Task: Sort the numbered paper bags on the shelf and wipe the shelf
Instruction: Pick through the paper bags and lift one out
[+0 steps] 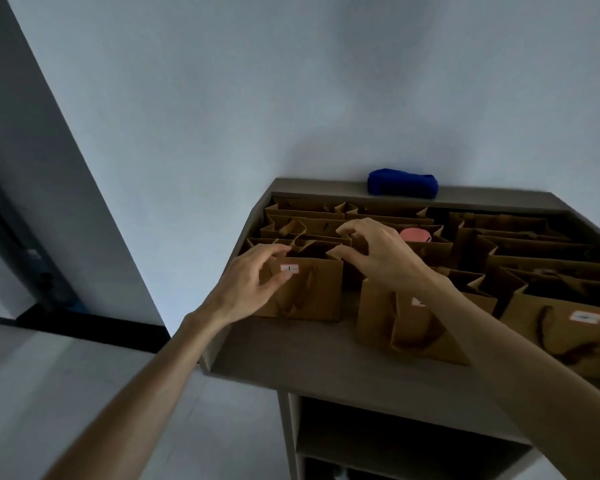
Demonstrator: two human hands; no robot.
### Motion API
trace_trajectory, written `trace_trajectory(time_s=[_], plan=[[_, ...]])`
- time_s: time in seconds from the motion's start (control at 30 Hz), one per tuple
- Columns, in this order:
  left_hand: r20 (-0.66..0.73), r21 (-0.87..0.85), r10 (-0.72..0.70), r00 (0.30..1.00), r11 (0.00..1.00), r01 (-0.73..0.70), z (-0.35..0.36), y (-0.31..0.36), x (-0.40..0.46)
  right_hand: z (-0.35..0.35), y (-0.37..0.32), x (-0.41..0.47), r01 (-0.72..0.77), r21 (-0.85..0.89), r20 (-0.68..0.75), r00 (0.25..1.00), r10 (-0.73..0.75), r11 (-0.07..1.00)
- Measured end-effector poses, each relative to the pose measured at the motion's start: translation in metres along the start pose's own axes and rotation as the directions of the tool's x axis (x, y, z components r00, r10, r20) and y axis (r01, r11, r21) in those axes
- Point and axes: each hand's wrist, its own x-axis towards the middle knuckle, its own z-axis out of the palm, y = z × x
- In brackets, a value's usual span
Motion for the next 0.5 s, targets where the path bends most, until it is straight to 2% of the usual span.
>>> trace_trajectory(time_s=[0.1,0.2,0.27,0.4,0.5], plan=[[-0.016,-0.011,0.019,1.0,1.0,-0.019,-0.003,-0.014,0.017,0.011,0.008,0.022,0.049,-0.077,0.091,0.995,-0.042,0.996],[-0.038,-0.019,0.008,0.999,1.0,-0.009,-0.009,-0.03,0.038,0.022,0.013,0.038,0.064,-0.188,0.225,0.974,-0.02,0.98],[-0.007,0.004,-0.01,1.0,1.0,0.011,-0.013,-0.04,0.051,0.026,0.014,0.047,0.078,-0.264,0.26,0.965,-0.007,0.961],[0.101,0.071,-0.038,0.994,0.997,0.031,-0.014,-0.064,0.07,0.03,0.016,0.062,0.031,-0.237,0.279,0.959,0.038,0.971],[0.101,0.068,-0.029,0.995,0.997,0.022,-0.013,-0.073,0.079,0.03,0.017,0.068,0.007,-0.225,0.303,0.951,0.063,0.974]])
